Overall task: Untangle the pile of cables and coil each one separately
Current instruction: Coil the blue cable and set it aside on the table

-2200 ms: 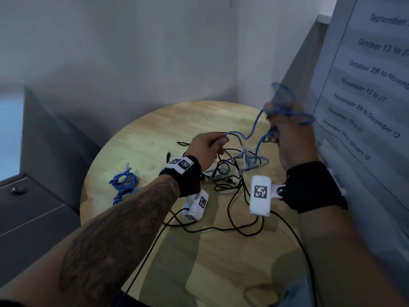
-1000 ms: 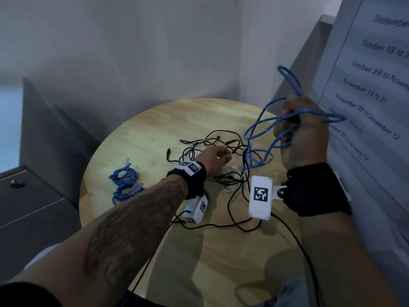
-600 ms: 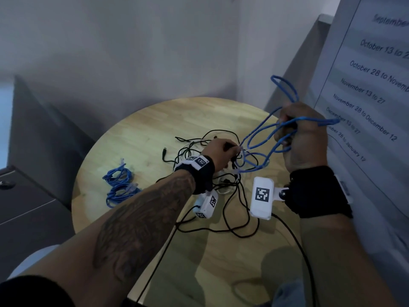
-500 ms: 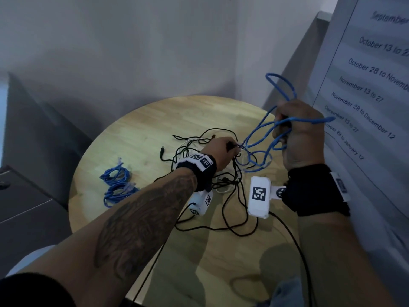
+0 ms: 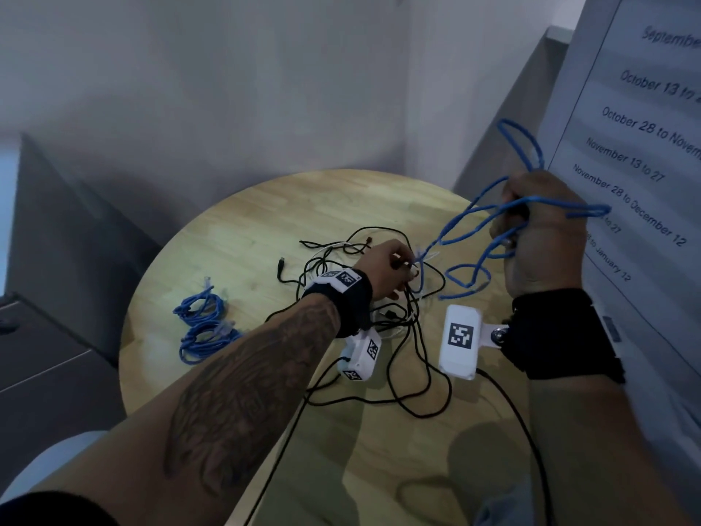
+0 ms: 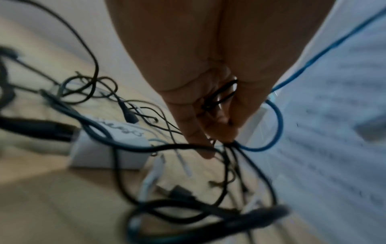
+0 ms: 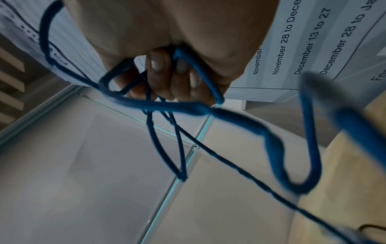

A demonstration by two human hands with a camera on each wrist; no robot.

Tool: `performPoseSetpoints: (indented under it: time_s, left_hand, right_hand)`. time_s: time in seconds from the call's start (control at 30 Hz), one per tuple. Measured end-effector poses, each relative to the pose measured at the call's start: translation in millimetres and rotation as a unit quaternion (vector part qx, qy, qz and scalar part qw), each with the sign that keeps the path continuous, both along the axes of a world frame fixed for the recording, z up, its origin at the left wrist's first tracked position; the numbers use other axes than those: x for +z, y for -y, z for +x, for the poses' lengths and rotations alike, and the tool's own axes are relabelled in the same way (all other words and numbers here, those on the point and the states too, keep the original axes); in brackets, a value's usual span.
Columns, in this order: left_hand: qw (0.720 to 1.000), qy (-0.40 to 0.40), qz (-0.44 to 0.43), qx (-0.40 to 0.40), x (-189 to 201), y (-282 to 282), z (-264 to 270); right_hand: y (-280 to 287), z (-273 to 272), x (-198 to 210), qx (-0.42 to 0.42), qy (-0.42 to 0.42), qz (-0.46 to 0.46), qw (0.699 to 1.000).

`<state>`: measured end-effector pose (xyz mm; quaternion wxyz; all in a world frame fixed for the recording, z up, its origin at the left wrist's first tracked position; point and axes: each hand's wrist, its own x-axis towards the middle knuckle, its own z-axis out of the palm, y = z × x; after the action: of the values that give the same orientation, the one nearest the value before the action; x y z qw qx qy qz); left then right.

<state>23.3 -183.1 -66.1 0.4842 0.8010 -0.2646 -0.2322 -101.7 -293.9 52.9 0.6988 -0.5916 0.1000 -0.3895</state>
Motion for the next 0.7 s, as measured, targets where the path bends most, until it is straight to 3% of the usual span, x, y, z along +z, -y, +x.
performPoseSetpoints:
  time_s: [0.1,0.27,0.37,0.47,0.53,0.63,0.7]
  left_hand:
    - [0.993,0.047,0.095,-0.046,-9,-1,2]
    - [0.982,0.035,0.158,0.095,-15,-13,13]
    - [0.976,0.039,0.19,0.099,-10,-19,20]
    - [0.981,0.143,0.133,0.001,1,-16,15]
    - [0.987,0.148,0.046,-0.035,13,-10,6]
    - [0.992,0.099,-0.079,-0.001,33,-1,-2]
    - [0.989,0.102,-0.106,0.02,44,1,-3]
  right_hand:
    - [1,2,-2,0.0,0.037,0.008,0.999]
    - [14,-1,2,0.001,0.132,0.119,0.984]
    - [19,3,-2,0.01,0.153,0.153,0.976]
    - [17,12,-12,-0.016,0.083,0.142,0.986]
    - [15,15,-18,-0.036,0.038,0.114,0.992]
    - [15,15,-28,-0.042,-0.062,0.01,0.997]
    - [16,12,-40,-0.042,-0.152,-0.079,0.984]
